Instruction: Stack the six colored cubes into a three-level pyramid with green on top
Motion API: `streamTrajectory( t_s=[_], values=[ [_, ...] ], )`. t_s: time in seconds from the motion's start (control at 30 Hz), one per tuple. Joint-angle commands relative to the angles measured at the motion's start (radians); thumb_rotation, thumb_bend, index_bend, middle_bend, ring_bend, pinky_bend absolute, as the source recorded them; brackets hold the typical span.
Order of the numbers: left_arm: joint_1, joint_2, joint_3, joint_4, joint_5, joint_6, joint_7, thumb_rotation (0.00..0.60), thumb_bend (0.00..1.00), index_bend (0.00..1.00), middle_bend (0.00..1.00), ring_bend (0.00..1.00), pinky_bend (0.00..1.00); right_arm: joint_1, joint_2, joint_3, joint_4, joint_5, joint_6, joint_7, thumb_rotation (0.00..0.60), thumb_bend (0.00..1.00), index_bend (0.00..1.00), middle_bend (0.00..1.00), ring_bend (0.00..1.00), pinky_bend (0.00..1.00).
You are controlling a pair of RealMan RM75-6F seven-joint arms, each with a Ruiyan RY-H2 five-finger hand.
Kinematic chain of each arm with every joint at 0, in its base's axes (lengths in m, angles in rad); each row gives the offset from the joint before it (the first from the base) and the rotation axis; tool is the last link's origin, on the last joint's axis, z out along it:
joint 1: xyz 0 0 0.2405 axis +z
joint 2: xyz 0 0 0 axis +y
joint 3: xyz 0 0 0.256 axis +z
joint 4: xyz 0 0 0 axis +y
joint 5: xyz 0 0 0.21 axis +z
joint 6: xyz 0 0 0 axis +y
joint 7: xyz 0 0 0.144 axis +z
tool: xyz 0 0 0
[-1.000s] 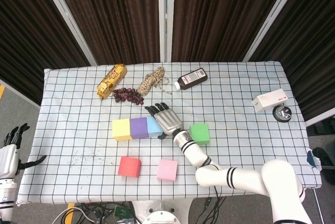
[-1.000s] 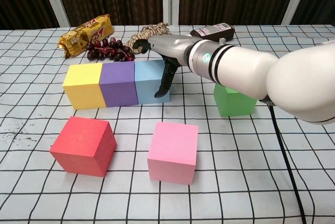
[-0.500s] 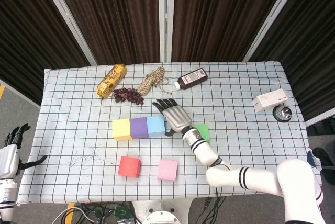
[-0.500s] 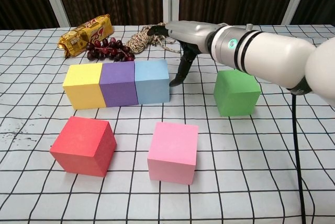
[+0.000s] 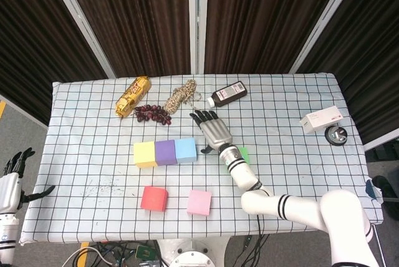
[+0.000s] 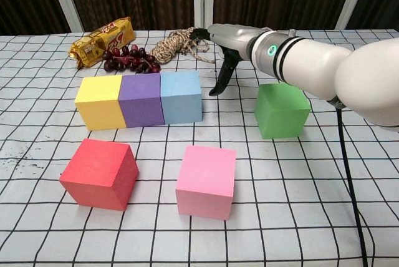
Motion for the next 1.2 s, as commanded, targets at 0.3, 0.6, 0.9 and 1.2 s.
streamTrajectory(
  t_s=[0.3,0.6,0.9,1.2],
  values=[
    [0.0,-0.002,0.0,0.005,0.002,-0.001,-0.005,0.6,0.0,0.03,0.14,0.0,0.02,0.023,-0.057,0.015,0.063,-0.012,-0.011,0.006,0.6,0.07,0.0,0.0,0.0,0.0],
    [-0.001,-0.004,0.002,0.006,0.003,-0.003,-0.006,0.6,0.0,0.03,0.14,0.0,0.02,0.013,-0.043,0.017,0.047,-0.022,0.002,0.001,0.6,0.07,0.0,0.0,0.0,0.0],
    [-0.003,-0.003,0.001,-0.001,0.004,-0.003,0.005,0.6,0.0,0.03,0.14,0.0,0.02,-0.05,0.132,0.024,-0.175,-0.062,0.081,-0.014,0.6,0.07,0.0,0.0,0.0,0.0],
    [-0.013,0.013,-0.004,-0.047,0.01,0.001,0.044,0.6,0.0,0.03,0.14,0.0,0.02,-0.147,0.419,0.027,-0.571,-0.143,0.131,0.023,0.6,0.05,0.0,0.09,0.0,0.0]
  ],
)
